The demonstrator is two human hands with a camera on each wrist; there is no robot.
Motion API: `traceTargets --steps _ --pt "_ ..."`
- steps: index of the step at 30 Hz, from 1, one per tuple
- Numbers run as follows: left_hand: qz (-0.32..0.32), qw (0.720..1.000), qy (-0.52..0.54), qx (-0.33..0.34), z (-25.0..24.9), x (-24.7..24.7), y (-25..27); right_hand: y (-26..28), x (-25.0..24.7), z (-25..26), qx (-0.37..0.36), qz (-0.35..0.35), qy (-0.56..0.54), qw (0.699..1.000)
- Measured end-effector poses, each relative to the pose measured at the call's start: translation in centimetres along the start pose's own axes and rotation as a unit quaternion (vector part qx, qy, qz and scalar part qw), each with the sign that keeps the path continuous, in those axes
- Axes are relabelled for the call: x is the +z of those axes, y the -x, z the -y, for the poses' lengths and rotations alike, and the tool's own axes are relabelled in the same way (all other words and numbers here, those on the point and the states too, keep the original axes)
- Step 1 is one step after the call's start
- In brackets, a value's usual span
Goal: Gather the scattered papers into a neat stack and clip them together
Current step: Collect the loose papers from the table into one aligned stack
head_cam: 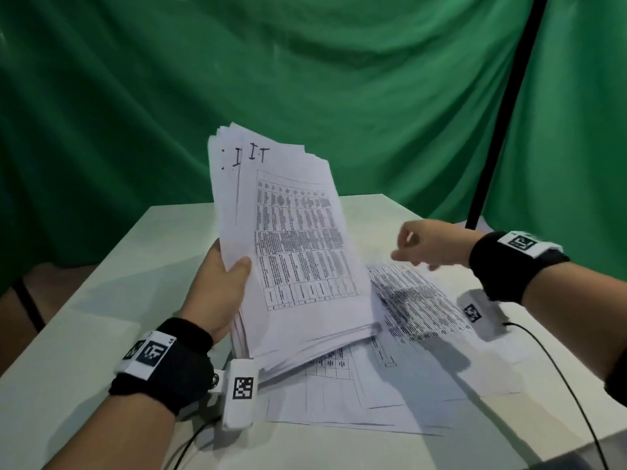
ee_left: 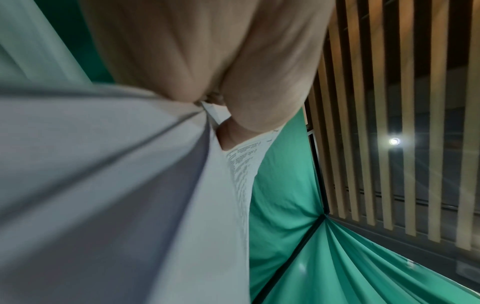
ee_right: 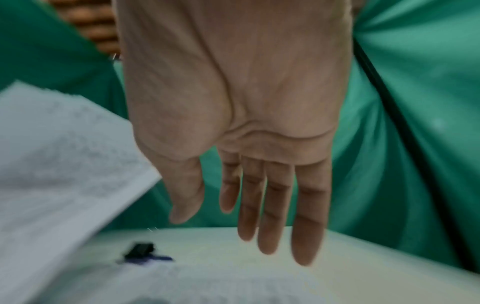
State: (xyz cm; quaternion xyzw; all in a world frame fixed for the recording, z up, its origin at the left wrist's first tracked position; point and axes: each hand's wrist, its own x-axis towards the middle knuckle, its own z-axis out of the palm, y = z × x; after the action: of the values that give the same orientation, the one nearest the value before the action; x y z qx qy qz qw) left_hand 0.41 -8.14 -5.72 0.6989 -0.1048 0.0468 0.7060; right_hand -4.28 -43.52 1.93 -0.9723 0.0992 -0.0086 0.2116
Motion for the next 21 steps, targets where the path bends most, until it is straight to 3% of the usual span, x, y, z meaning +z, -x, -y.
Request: traceTargets --steps 2,4,7,11,16,21 --pt "-0.012 1.000 0.007 -0.005 0.3 -0.3 -0.3 0.7 -0.8 -2.1 0.061 0.050 0.171 0.982" --pt "-0.015 1.000 0.011 -0.006 0.4 -0.4 -0.3 1.9 -1.0 -3.7 0.122 0.117 0.235 0.957" --pt "-0.017 1.000 0.011 -0.011 0.3 -0.3 -0.3 2.7 -0.6 -6.3 0.166 0.145 0.195 0.956" --pt "-0.022 0.999 0.012 -0.020 0.3 -0.2 -0.3 2.0 -0.2 -8.4 0.197 0.102 0.050 0.974" --pt "-0.021 0.999 0.020 -0.022 0.1 -0.2 -0.1 1.1 -0.1 -9.0 0.198 0.105 0.047 0.973" --pt "-0.015 0.999 0.025 -0.023 0.2 -0.2 0.0 0.3 0.1 -9.8 0.177 0.055 0.041 0.982"
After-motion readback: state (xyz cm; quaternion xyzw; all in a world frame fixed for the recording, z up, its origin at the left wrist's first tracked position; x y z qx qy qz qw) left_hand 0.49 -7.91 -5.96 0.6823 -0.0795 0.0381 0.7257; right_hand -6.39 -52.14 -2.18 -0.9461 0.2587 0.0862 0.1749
